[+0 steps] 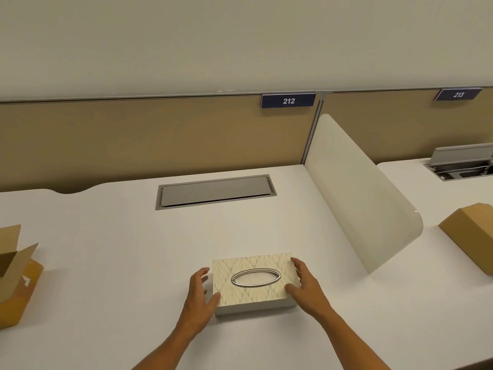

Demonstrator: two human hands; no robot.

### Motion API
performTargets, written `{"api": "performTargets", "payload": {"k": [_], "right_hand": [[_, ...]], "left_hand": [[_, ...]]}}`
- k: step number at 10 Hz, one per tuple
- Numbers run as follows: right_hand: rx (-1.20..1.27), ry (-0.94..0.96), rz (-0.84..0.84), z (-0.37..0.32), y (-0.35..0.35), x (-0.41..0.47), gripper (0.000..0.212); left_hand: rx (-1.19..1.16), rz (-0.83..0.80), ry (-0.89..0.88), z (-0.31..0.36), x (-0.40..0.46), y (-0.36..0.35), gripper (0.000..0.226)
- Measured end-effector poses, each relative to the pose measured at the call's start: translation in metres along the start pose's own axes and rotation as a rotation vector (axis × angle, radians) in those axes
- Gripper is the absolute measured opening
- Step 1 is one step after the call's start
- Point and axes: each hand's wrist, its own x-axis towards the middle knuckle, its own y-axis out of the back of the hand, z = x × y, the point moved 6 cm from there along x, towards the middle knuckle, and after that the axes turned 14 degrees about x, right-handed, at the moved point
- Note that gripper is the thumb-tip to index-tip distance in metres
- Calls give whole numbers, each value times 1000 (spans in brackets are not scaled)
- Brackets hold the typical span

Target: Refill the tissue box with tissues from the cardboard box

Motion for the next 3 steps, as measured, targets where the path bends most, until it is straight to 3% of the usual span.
{"api": "performTargets", "payload": {"k": [3], "right_hand": [[-473,295,-50,-54,-29,43,95]], "left_hand": [[343,75,-59,29,43,35,70]]}}
